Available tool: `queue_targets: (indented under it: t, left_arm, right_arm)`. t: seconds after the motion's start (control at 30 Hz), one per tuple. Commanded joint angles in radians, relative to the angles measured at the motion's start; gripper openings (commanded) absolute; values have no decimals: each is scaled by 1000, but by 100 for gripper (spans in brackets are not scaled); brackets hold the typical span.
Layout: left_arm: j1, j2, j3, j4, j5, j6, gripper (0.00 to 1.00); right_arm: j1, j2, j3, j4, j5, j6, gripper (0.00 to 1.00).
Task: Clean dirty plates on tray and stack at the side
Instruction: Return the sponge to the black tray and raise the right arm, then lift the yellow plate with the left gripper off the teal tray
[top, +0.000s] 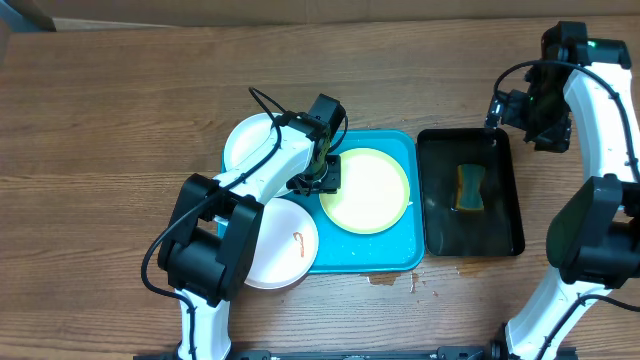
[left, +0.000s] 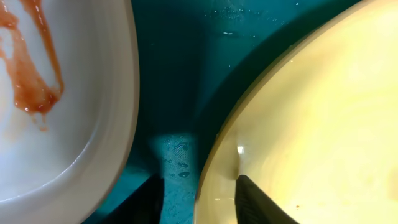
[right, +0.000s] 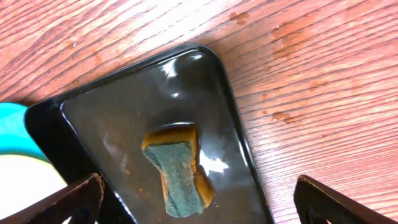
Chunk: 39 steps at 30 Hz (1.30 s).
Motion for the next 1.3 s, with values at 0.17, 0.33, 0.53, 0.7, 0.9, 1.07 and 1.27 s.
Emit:
queue_targets:
  t: [0.17, 0.33, 0.53, 0.7, 0.9, 1.07, 1.27]
  left_arm:
    - [-8, 8, -10, -24, 19, -7, 26]
    - [-15, 8, -10, -23, 18, -6, 19]
    - [-11, 5, 10, -24, 18, -1, 4]
    - [0, -8, 102, -77, 17, 24, 4]
    - [22, -18, 307, -232, -4, 58, 4]
    - [23, -18, 440, -330, -91, 57, 4]
    - [-9, -18, 536, -359, -142, 42, 4]
  right_arm:
    - [6, -17, 20, 2, 3, 11, 100]
    - [7, -17, 20, 2, 3, 11, 100]
    - [6, -17, 20, 2, 3, 11, 100]
    - [6, -17, 20, 2, 3, 11, 100]
    - [6, -17, 20, 2, 3, 11, 100]
    - [6, -17, 20, 2, 3, 11, 100]
    - [6, -17, 20, 2, 3, 11, 100]
